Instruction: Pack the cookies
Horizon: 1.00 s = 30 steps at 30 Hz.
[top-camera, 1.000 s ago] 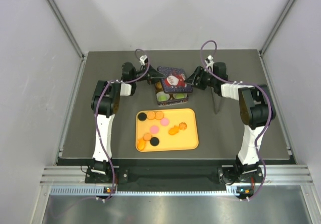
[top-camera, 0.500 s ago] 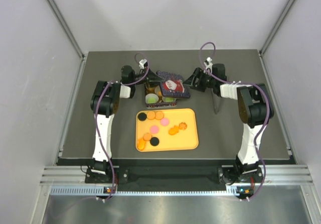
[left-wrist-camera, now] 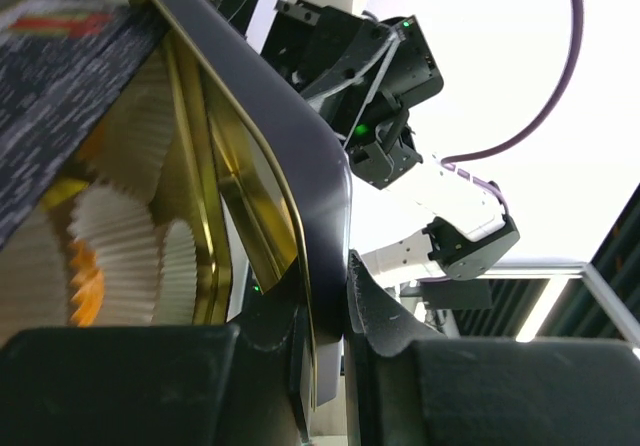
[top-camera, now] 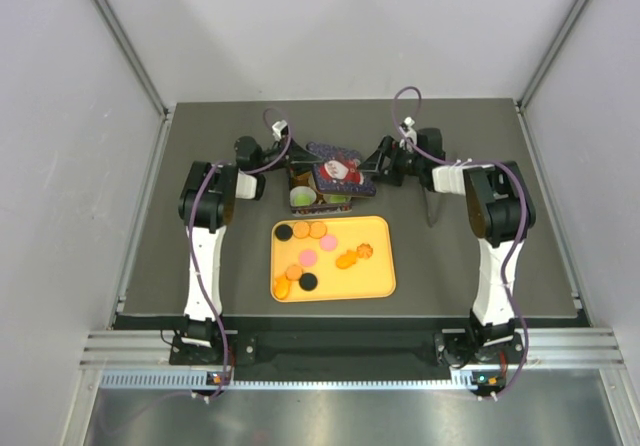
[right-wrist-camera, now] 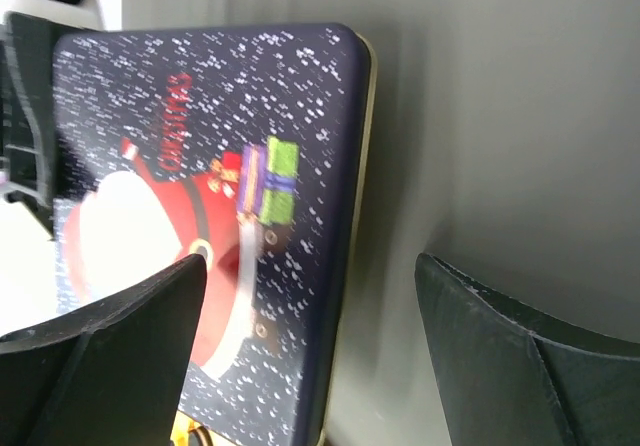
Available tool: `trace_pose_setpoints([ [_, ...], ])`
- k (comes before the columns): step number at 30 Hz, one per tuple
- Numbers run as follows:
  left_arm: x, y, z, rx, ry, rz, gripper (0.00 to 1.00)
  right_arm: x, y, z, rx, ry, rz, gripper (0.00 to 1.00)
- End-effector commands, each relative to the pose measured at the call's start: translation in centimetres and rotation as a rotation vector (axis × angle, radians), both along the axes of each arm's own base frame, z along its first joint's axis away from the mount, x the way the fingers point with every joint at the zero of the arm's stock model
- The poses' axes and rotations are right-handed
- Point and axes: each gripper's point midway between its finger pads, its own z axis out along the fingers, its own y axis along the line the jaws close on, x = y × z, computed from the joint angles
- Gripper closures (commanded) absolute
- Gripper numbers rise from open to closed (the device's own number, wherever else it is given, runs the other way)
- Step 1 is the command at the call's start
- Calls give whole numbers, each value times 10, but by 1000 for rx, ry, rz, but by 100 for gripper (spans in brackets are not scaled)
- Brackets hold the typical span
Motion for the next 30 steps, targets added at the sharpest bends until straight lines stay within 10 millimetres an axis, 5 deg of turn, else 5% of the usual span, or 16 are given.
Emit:
trace_pose_setpoints([
  [1,-13,8,30,-32,-184,-7,92,10,21,31,51,-104,48,15],
  [11,-19,16,23,-42,-178,-4,89,5,38,34,139,-83,82,25],
  [21,-18,23,22,-28,-174,20,66,4,40,34,146,-91,87,55],
  [30,-15,38,23,28,-154,78,57,4,43,27,147,-79,83,62],
])
